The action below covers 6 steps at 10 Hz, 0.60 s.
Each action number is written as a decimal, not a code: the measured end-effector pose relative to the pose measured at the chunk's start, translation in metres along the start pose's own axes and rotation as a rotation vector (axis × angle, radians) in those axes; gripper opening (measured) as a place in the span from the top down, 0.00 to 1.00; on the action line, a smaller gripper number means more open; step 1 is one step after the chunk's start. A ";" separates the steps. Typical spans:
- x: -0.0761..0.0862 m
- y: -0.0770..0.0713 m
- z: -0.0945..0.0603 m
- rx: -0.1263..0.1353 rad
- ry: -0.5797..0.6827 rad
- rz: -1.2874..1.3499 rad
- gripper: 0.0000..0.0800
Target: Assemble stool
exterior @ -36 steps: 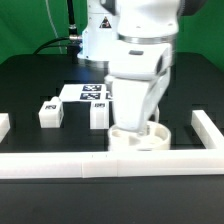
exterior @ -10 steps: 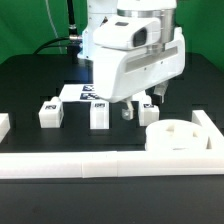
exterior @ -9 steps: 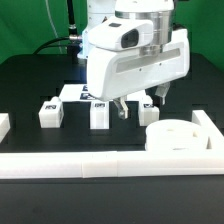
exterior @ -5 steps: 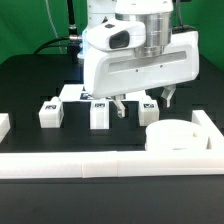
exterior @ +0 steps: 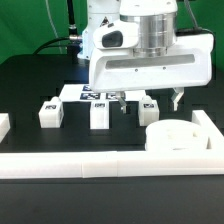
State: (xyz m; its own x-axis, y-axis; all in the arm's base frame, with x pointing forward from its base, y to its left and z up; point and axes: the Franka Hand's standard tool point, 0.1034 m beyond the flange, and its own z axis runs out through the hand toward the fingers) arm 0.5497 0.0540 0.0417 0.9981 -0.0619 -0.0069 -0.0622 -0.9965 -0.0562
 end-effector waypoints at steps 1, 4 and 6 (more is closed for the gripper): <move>-0.001 0.000 0.000 -0.001 -0.009 -0.008 0.19; -0.009 0.001 0.000 -0.006 -0.112 -0.010 0.19; -0.013 -0.002 0.002 -0.019 -0.263 -0.007 0.19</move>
Offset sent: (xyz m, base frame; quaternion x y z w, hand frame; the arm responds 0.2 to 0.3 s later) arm 0.0000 0.0000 0.0000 0.0000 -0.1296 0.0000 0.9916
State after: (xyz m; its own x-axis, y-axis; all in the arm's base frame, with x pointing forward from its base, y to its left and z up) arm 0.5372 0.0569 0.0399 0.9631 -0.0408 -0.2660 -0.0530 -0.9978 -0.0386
